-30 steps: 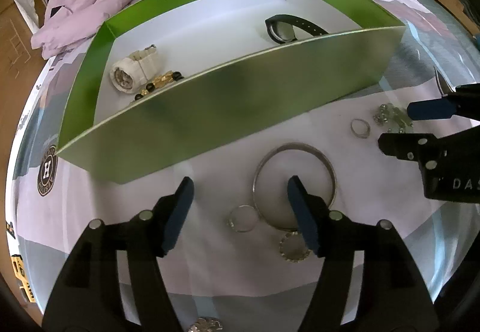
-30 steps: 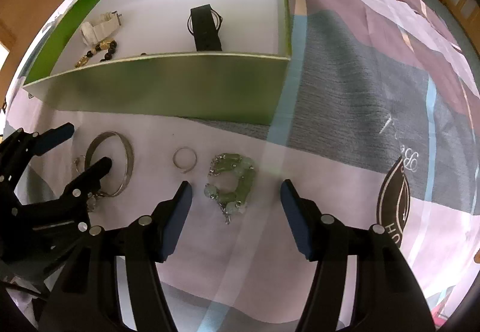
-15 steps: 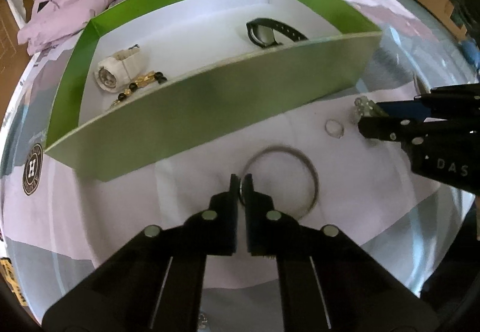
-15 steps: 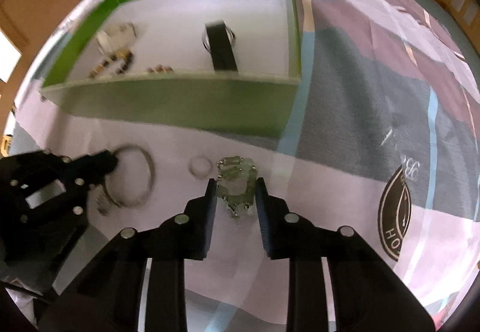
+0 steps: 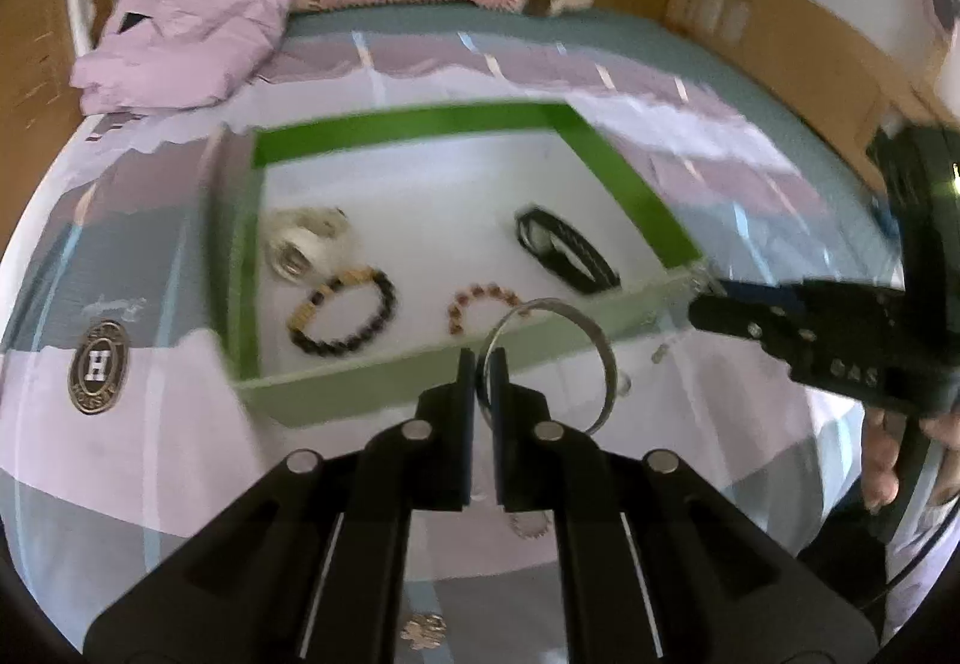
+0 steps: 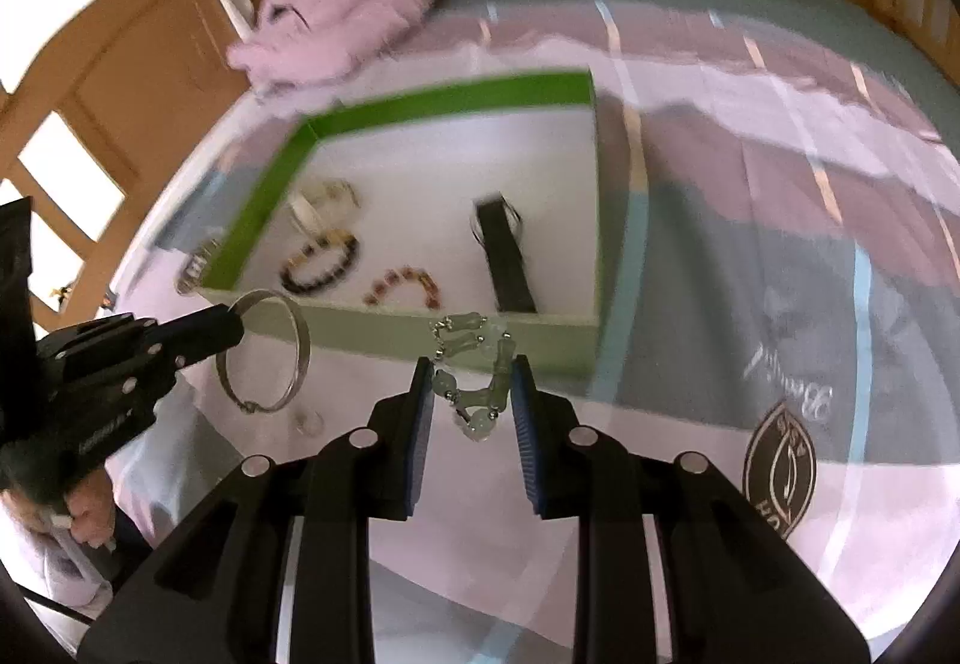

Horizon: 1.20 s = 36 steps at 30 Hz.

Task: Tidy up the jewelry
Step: 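Lift the keychain and bangle into the green box and open both tools, then move both tools back down to the loose jewelry in front of the box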

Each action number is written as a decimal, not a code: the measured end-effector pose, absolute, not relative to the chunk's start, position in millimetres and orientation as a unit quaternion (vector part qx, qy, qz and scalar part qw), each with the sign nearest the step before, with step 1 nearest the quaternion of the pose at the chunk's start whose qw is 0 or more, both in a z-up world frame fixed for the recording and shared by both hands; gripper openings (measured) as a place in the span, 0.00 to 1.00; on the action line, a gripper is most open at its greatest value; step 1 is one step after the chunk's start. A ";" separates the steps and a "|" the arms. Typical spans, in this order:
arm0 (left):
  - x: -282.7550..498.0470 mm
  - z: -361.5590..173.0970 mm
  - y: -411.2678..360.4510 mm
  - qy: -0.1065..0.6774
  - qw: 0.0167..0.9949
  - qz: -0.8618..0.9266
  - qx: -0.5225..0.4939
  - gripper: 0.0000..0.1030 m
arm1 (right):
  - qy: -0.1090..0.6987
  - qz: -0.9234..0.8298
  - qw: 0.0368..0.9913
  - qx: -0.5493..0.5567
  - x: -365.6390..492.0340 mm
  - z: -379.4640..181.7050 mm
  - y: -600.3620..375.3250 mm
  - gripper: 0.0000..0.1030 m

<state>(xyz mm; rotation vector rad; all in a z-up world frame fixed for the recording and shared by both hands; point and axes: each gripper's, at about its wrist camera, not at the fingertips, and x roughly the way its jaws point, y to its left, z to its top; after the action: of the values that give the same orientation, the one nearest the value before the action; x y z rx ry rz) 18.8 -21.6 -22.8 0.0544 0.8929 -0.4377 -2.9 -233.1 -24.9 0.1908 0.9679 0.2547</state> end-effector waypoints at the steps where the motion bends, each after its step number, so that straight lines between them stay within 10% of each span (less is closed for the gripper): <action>1: 21.4 -18.7 -15.0 0.423 0.884 -0.199 0.019 0.04 | 0.449 0.128 0.879 0.097 -4.6 -19.3 -232.9 0.26; 17: 64.2 -29.0 23.8 0.438 0.889 -0.125 -0.034 0.05 | 0.408 0.109 0.895 0.142 40.6 -24.4 -225.3 0.28; 20: 60.2 -27.4 23.4 0.439 0.888 -0.130 -0.033 0.05 | 0.413 0.104 0.893 0.145 42.1 -27.2 -222.0 0.49; 36: -1.9 -85.2 8.0 0.584 0.781 -0.209 0.075 0.16 | 0.553 0.244 0.796 0.021 -8.6 -75.1 -145.8 0.40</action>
<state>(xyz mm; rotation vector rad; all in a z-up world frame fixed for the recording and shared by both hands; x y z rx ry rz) -1.9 8.0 -85.2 0.1624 1.2613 -0.4517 -8.6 -145.8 -75.1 0.0450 1.1872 0.5247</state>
